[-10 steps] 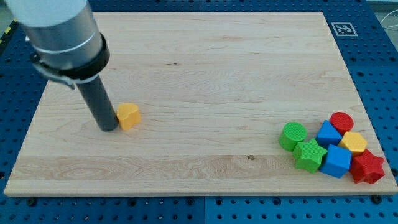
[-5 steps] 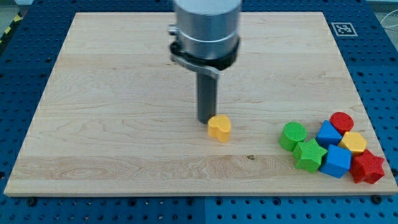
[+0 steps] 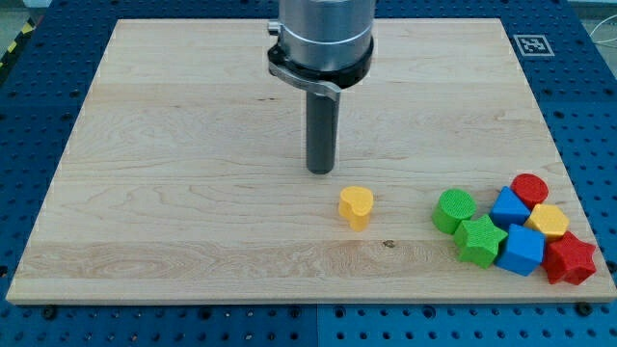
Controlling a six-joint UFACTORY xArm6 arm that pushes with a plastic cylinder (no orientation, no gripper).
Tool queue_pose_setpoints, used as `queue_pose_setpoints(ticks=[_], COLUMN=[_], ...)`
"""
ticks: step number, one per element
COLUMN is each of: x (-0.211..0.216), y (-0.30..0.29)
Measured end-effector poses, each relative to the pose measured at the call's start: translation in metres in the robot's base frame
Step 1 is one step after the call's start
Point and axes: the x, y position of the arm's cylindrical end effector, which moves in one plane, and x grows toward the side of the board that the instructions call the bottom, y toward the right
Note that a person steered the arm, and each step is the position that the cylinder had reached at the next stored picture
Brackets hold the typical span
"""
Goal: Slide the yellow heart to the group of blocks
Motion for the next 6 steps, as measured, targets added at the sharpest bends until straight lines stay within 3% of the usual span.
queue_pose_setpoints(ticks=[2,6], x=[0.043,0.055], y=[-0.004,0.099])
